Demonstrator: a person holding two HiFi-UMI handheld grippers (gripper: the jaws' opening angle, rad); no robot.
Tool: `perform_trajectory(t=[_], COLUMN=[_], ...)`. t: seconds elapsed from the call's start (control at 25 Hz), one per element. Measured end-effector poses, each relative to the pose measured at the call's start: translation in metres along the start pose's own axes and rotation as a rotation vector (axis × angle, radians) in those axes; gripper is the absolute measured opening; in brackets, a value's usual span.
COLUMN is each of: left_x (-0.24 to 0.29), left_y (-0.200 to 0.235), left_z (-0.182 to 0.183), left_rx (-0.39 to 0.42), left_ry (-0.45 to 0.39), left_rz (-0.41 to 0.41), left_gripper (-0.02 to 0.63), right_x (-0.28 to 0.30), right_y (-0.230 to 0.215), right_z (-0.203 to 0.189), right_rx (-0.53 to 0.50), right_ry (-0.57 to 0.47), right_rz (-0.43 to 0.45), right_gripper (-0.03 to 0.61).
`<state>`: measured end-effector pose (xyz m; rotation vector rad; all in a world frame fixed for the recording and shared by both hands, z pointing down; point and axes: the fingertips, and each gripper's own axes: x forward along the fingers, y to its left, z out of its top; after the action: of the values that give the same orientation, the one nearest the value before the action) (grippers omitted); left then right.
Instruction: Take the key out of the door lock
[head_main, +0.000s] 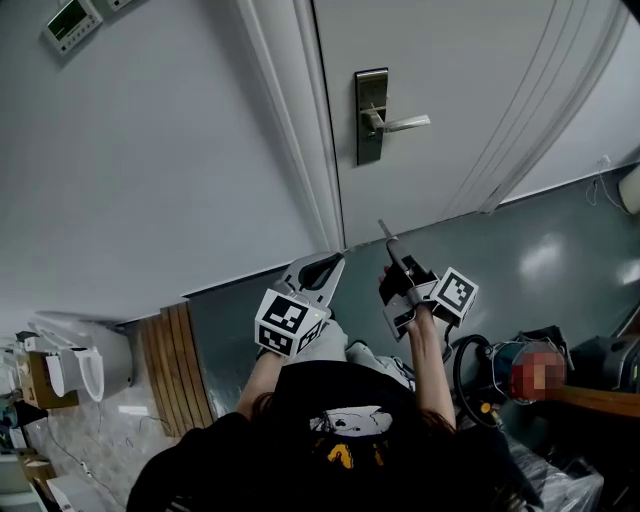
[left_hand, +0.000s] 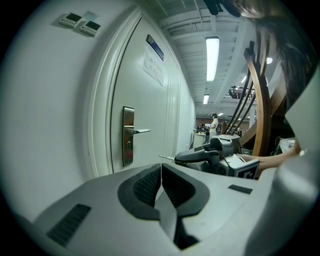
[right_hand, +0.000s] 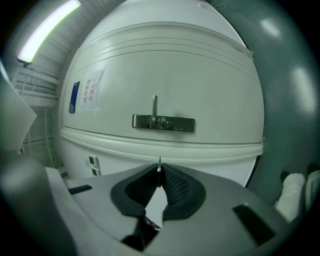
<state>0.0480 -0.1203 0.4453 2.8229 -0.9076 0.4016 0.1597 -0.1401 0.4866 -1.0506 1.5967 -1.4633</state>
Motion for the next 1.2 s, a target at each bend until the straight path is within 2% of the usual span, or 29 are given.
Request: perform_trajectory(t=[0.52,0.64,1.2], left_x=[-0.018,-0.025,-0.108], left_y=[0.008,0.012,0.019], left_z=[-0.010,-0.010,-0.030], left_rx=[-0.011,-0.021,-0.024], left_ry=[0.014,0.002,-0.037], left_rz=[-0.017,-0.013,-0.032], left_gripper=[0.010,0.010,0.010], right_x=[-0.006,-0.007,-0.022], right_y=[-0.009,-0.006,0.018], right_z=[-0.031,-0.036,-0.135], right_rx=[-0.042,-0.082,-0.222], right_ry=[0.015,0.019,0.057], right_rz=[-0.052,-0.064,-0.080], right_gripper=[0.020,0.020,0.020])
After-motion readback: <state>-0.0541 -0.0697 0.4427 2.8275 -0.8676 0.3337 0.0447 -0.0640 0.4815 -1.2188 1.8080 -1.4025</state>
